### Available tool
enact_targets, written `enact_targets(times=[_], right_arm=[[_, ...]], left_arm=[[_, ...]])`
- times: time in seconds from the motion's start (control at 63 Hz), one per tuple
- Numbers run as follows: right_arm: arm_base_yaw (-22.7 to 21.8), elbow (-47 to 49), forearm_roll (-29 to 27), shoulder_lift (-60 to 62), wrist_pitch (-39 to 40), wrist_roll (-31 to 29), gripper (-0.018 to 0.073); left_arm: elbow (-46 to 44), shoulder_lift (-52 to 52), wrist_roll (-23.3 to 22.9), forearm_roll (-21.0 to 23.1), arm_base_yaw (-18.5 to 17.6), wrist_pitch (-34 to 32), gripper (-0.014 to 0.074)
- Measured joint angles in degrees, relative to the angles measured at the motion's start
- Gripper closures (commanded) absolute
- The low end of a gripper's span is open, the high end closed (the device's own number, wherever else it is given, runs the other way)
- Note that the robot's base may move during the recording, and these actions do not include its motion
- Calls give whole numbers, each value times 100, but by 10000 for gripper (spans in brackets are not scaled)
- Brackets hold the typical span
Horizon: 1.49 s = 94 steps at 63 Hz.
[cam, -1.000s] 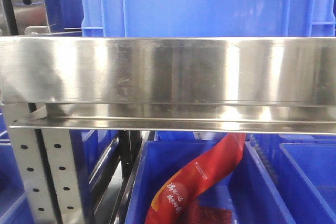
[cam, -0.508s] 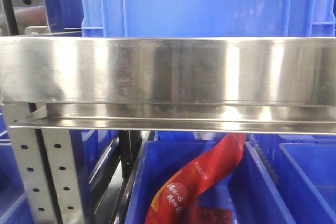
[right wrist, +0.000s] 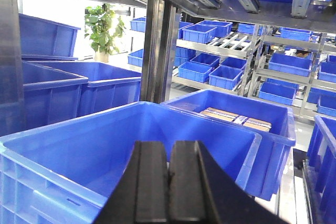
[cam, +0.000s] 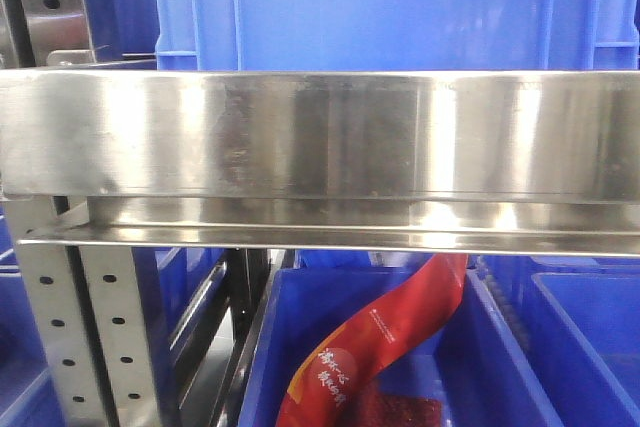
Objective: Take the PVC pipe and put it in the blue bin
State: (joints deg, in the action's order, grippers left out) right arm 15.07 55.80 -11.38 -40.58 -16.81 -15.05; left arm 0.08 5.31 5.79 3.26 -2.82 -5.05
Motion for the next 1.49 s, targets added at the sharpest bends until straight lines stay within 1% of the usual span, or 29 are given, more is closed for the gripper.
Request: enact_targets(times=[0.095, 0.222, 1.492], right_arm=[[0, 0, 0, 0, 0, 0, 727], [0, 0, 0, 0, 0, 0, 727], [0, 0, 0, 0, 0, 0, 727]], left_arm=[[0, 0, 0, 0, 177, 0, 707], [0, 0, 0, 0, 234, 0, 707], [0, 0, 0, 0, 234, 0, 707]])
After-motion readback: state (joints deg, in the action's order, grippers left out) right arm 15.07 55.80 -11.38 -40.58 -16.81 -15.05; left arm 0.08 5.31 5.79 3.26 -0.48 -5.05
